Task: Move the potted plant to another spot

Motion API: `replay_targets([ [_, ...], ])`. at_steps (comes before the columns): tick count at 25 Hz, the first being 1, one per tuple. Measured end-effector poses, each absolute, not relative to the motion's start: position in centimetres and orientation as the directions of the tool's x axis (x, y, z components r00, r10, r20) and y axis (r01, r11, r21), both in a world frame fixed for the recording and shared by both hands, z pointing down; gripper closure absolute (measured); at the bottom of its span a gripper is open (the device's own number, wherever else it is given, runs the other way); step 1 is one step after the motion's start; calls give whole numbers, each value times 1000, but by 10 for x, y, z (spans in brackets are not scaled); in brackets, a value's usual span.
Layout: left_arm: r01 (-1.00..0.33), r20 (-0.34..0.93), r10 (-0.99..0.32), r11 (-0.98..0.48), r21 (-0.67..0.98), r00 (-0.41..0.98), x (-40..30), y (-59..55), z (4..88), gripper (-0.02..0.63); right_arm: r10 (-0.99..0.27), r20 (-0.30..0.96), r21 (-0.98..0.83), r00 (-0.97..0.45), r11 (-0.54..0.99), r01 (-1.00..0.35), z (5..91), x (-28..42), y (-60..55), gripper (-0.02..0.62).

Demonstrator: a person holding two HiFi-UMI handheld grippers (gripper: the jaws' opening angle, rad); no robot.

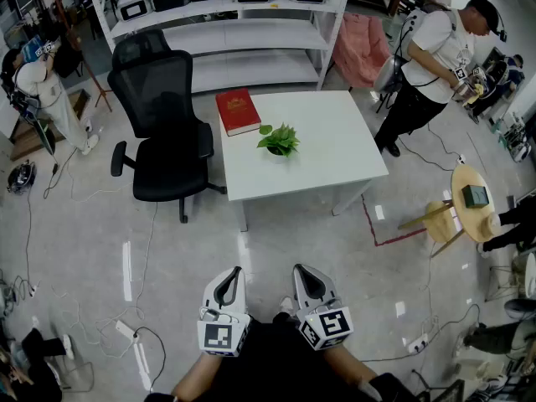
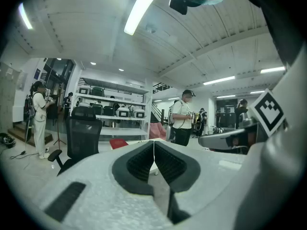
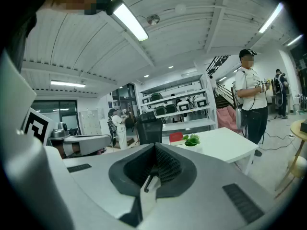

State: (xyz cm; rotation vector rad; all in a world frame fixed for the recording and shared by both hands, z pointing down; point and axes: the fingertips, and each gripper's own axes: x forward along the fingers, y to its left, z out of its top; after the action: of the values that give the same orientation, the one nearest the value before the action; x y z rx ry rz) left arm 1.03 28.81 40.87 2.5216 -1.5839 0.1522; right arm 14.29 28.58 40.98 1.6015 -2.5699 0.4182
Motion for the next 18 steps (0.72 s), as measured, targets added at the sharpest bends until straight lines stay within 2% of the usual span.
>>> replay_targets([
  [18, -899, 157, -885, -428, 95, 438, -13, 290, 406, 588, -870, 190, -177, -456, 427, -887, 408, 114, 288, 584],
])
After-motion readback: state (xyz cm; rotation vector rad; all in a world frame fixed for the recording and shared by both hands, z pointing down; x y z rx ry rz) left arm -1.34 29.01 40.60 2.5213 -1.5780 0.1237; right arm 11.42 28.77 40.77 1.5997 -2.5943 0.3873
